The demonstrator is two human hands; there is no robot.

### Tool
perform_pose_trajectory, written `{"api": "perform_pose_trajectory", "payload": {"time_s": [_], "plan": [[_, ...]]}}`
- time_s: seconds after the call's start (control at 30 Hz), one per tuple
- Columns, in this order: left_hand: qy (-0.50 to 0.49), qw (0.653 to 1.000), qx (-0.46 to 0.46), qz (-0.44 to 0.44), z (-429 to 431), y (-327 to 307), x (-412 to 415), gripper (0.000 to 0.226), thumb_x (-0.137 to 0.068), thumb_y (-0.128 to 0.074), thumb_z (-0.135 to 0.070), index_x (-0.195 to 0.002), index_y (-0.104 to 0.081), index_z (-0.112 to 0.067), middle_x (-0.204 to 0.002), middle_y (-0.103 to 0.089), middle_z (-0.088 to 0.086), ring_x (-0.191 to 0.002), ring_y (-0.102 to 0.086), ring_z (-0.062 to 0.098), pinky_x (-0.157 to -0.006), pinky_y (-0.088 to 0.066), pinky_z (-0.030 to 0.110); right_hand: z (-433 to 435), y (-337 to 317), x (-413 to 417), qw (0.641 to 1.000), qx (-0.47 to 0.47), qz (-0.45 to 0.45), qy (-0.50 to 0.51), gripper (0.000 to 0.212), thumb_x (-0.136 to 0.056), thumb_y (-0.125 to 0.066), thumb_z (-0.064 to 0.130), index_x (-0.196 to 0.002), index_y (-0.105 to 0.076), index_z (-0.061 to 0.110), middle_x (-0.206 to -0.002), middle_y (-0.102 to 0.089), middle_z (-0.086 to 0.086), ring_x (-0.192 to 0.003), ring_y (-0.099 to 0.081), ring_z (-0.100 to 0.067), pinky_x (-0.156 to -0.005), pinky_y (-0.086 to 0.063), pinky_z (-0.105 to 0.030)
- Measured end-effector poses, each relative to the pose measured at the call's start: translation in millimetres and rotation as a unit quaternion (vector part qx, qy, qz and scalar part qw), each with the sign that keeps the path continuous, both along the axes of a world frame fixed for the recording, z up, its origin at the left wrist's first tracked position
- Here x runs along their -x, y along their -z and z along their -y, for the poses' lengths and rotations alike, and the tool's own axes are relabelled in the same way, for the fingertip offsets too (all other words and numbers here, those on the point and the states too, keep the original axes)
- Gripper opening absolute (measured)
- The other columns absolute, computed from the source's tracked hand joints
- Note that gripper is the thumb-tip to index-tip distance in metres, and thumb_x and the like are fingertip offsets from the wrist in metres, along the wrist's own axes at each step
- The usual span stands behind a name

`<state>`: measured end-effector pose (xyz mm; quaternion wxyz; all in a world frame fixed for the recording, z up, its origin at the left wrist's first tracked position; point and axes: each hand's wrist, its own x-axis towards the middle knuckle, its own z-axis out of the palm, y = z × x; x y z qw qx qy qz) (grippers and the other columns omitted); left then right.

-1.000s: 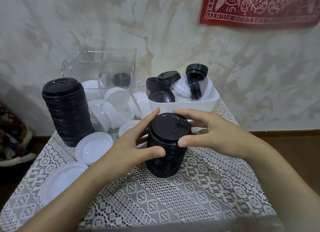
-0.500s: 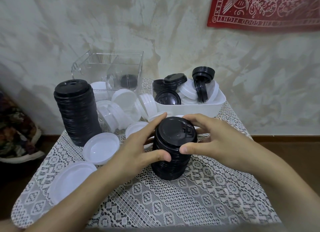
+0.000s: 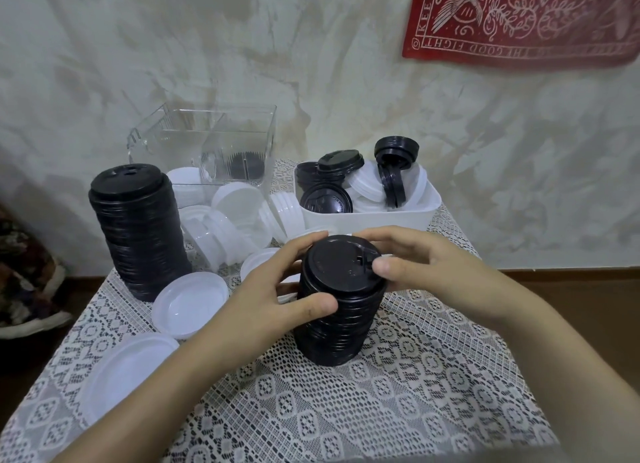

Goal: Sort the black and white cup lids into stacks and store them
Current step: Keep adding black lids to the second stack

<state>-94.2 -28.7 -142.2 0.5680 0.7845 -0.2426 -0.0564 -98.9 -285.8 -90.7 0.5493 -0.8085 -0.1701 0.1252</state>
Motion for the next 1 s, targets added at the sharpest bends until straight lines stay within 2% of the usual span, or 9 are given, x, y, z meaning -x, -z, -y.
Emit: {"api": "perform_pose_trajectory", "payload": {"time_s": [0.1, 0.2, 0.4, 0.57, 0.67, 0.73, 0.83, 0.93, 1.0], "plan": [[0.000, 1.000, -0.006, 0.004, 0.1, 0.7, 0.2, 0.078, -0.076, -0.078, -0.054, -0.147, -0.048, -0.043, -0.143, -0.060, -0.017, -0.137, -0.053, 0.006, -0.110, -0.046, 0.038, 3.8, 0.1, -6.5, 1.000, -0.007, -0.017, 0.009, 0.039, -0.093, -0.067, 0.029, -0.132, -0.067, 0.026, -0.127, -0.073, 0.007, -0.119, -0.069, -0.014, -0.105, -0.055, -0.043], [-0.001, 1.000, -0.012, 0.009, 0.1, 0.6, 1.2, 0.081, -0.076, -0.077, -0.056, -0.149, -0.046, -0.042, -0.144, -0.059, -0.018, -0.138, -0.052, 0.004, -0.108, -0.046, 0.034, 6.8, 0.7, -14.3, 1.000, -0.014, -0.027, 0.005, 0.036, -0.091, -0.075, 0.027, -0.127, -0.070, 0.025, -0.125, -0.074, 0.002, -0.119, -0.069, -0.018, -0.104, -0.055, -0.042], [0.013, 0.999, -0.032, 0.013, -0.2, -3.5, 4.5, 0.076, -0.081, -0.073, -0.054, -0.150, -0.042, -0.043, -0.143, -0.058, -0.021, -0.136, -0.052, 0.001, -0.110, -0.044, 0.032, 10.3, 2.5, -20.7, 1.000, -0.002, -0.020, -0.015, 0.037, -0.090, -0.077, 0.026, -0.126, -0.070, 0.025, -0.127, -0.073, 0.001, -0.121, -0.068, -0.022, -0.107, -0.052, -0.053], [-0.025, 0.999, -0.031, 0.031, 7.9, -6.4, 8.7, 0.073, -0.073, -0.073, -0.064, -0.140, -0.047, -0.049, -0.135, -0.062, -0.027, -0.129, -0.055, -0.004, -0.098, -0.045, 0.017, 12.5, -3.6, -29.7, 0.999, 0.011, -0.026, -0.037, 0.034, -0.087, -0.077, 0.031, -0.120, -0.073, 0.023, -0.122, -0.075, 0.000, -0.115, -0.071, -0.022, -0.098, -0.057, -0.039], [-0.038, 0.999, -0.013, 0.019, 11.1, -3.5, 8.6, 0.072, -0.070, -0.076, -0.063, -0.136, -0.049, -0.051, -0.132, -0.064, -0.025, -0.127, -0.057, -0.002, -0.096, -0.045, 0.019, 7.2, -8.5, -45.8, 1.000, 0.004, -0.009, -0.009, 0.025, -0.093, -0.071, 0.031, -0.111, -0.077, 0.014, -0.111, -0.078, -0.004, -0.107, -0.074, -0.023, -0.092, -0.060, -0.034], [-0.037, 0.999, -0.009, 0.017, 11.2, -3.2, 7.6, 0.072, -0.070, -0.077, -0.062, -0.135, -0.050, -0.050, -0.132, -0.064, -0.024, -0.127, -0.058, -0.001, -0.098, -0.045, 0.022, 0.5, -8.8, -64.3, 0.998, 0.001, 0.032, 0.062, 0.014, -0.097, -0.069, 0.023, -0.103, -0.078, 0.013, -0.105, -0.079, -0.006, -0.095, -0.076, -0.019, -0.083, -0.062, -0.031], [-0.037, 0.999, -0.007, 0.016, 10.9, -3.4, 6.8, 0.073, -0.070, -0.077, -0.060, -0.136, -0.050, -0.049, -0.132, -0.064, -0.024, -0.128, -0.058, 0.000, -0.098, -0.045, 0.021, -9.7, -0.5, -105.7, 0.979, 0.080, 0.114, 0.151, 0.010, -0.098, -0.069, 0.015, -0.095, -0.077, 0.021, -0.093, -0.077, -0.002, -0.085, -0.072, -0.011, -0.077, -0.060, -0.031], [-0.036, 0.999, -0.011, 0.014, 10.6, -3.2, 6.3, 0.073, -0.069, -0.077, -0.061, -0.136, -0.049, -0.052, -0.133, -0.064, -0.025, -0.128, -0.057, -0.001, -0.096, -0.046, 0.015, -21.3, 9.5, -141.1, 0.946, 0.213, 0.164, 0.179, 0.020, -0.096, -0.070, 0.023, -0.115, -0.076, 0.023, -0.113, -0.075, 0.005, -0.108, -0.067, -0.015, -0.101, -0.053, -0.040], [-0.036, 0.999, -0.011, 0.013, 10.1, -2.6, 5.7, 0.075, -0.069, -0.078, -0.061, -0.137, -0.049, -0.052, -0.133, -0.064, -0.024, -0.129, -0.057, 0.000, -0.097, -0.046, 0.016, -29.6, 9.7, -150.4, 0.931, 0.266, 0.171, 0.181, 0.031, -0.096, -0.070, 0.024, -0.127, -0.072, 0.022, -0.122, -0.073, 0.003, -0.116, -0.064, -0.021, -0.105, -0.047, -0.037]]}}
